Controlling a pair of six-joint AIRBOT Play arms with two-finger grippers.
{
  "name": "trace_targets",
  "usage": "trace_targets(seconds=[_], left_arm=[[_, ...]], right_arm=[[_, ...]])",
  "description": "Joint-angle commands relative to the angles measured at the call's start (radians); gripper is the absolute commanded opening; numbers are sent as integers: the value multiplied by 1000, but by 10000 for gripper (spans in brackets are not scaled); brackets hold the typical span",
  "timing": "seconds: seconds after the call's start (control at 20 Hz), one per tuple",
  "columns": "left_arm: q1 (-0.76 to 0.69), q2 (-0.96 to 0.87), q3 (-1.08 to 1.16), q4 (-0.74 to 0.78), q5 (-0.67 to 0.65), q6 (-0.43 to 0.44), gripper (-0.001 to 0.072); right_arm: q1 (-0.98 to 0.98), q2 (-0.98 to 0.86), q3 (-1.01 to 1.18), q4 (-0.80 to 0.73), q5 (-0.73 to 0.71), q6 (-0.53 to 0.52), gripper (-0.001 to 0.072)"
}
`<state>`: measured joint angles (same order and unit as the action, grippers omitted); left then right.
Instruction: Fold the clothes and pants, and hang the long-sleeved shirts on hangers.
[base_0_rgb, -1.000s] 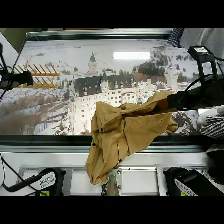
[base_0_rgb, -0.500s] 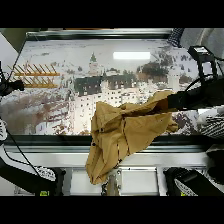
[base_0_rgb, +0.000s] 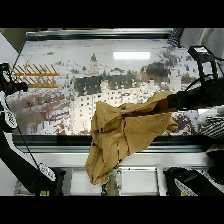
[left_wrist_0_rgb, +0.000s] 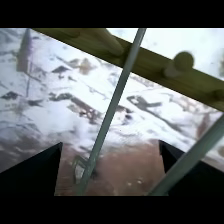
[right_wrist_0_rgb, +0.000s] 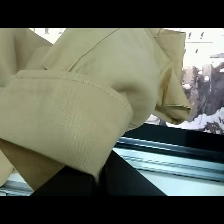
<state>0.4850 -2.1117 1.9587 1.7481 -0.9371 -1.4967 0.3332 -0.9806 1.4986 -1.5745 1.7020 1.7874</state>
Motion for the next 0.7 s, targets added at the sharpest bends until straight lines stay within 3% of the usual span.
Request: trace_targets(seconds=[0.0, 0.2, 0.3, 0.4, 0.45, 0.65], left_arm=[[1, -55, 23, 7, 14, 1, 651], [1, -72, 22, 5, 13, 0, 649], [1, -71, 23, 5, 14, -4, 539], [1, -71, 22, 5, 14, -5, 512], [1, -71, 23, 5, 14, -4, 370], [1, -71, 22, 5, 13, -7, 74]], right_arm=[[0, -1, 0, 0, 0, 0, 23], [0, -1, 0, 0, 0, 0, 24], [0, 0, 0, 0, 0, 0, 24], [0, -1, 0, 0, 0, 0, 24], [0, -1, 0, 0, 0, 0, 23], [0, -1, 0, 0, 0, 0, 24]])
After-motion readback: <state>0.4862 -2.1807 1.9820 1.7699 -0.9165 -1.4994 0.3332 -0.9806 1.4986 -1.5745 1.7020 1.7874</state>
